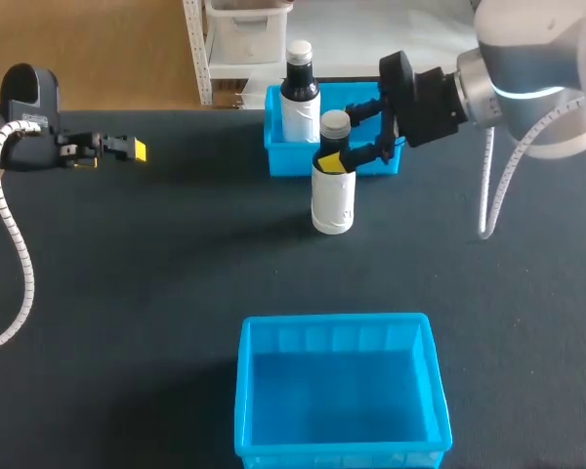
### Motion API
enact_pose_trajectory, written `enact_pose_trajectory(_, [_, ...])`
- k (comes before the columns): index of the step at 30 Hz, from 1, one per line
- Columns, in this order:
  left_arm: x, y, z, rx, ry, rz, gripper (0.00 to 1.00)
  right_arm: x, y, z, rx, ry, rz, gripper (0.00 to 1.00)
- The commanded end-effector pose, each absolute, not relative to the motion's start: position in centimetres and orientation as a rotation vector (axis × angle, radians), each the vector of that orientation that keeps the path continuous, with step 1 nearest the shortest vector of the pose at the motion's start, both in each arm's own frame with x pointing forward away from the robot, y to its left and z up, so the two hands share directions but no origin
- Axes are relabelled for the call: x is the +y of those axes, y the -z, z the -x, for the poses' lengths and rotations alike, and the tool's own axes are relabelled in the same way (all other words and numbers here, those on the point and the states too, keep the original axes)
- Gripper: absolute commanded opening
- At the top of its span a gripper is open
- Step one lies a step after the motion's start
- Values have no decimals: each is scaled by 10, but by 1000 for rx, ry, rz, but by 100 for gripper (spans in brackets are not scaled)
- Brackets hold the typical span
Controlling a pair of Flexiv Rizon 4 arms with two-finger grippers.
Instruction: Pick up the bottle, and place it in the far bin if it is heavy, or in the near bin if it is light.
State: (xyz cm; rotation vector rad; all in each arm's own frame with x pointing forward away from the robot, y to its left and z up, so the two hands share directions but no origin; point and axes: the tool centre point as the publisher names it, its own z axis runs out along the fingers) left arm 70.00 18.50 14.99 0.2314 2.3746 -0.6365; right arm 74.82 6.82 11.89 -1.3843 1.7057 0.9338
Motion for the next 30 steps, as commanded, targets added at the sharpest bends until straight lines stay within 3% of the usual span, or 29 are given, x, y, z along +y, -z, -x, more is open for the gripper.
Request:
enact_pose_trajectory(1, [185,-150,-700,2375,637,-231,100,70,-118,-751,1703,-938,1387,100])
enact_pose_trajectory(7, [185,-150,-700,2375,637,-231,100,70,-117,-751,1704,-936,1386,92])
enact_pose_trajectory(16, [185,-150,-700,2375,637,-231,100,69,-118,-751,1705,-932,1381,58])
enact_pose_trajectory(24, [185,-150,-700,2375,637,-231,100,71,-118,-749,1703,-937,1386,56])
enact_pose_trajectory(30, [185,-150,-700,2375,637,-231,100,71,-118,-749,1702,-938,1387,40])
